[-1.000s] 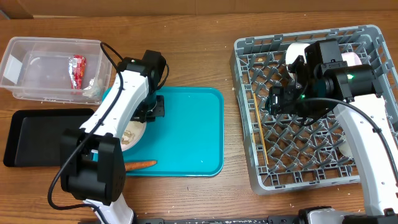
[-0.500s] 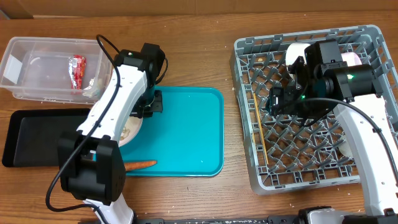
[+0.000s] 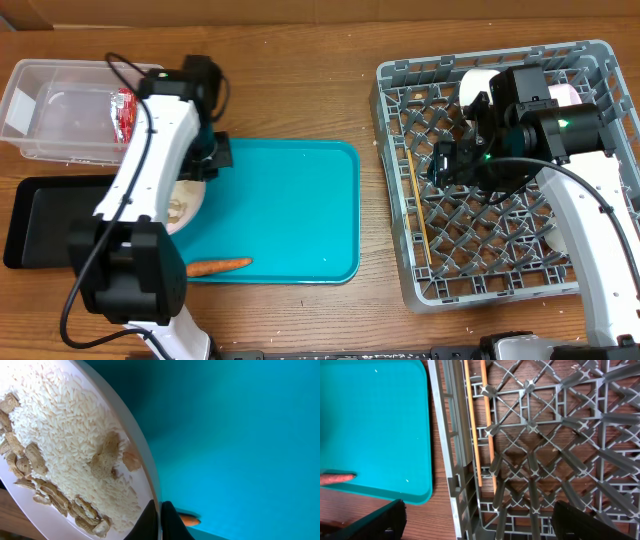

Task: Sort waste into correct bins and load items into the dishwasher
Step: 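Tilt the plate with the left gripper to dump rice and shells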

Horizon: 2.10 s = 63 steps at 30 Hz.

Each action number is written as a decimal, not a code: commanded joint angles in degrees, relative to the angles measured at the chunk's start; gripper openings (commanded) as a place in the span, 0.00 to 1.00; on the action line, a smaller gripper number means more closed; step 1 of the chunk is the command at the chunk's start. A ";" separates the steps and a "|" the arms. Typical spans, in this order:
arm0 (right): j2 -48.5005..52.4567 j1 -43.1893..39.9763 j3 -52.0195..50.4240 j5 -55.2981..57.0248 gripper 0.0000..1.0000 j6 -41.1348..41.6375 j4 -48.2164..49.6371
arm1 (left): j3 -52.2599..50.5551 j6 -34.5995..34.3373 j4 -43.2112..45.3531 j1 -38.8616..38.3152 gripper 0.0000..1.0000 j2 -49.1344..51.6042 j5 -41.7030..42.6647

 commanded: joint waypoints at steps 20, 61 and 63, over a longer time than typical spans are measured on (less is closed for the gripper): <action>-0.11 -0.11 -0.26 -0.07 0.94 -0.04 -0.15 | 1.57 16.26 3.74 26.14 0.04 -2.64 24.63; -0.11 -0.11 -0.26 -0.07 0.94 -0.02 -0.22 | 1.55 34.82 -2.32 57.48 0.04 -2.60 76.39; -0.11 -0.11 -0.26 -0.07 0.94 -0.02 -0.37 | 1.55 34.62 -1.81 57.48 0.04 -2.60 76.26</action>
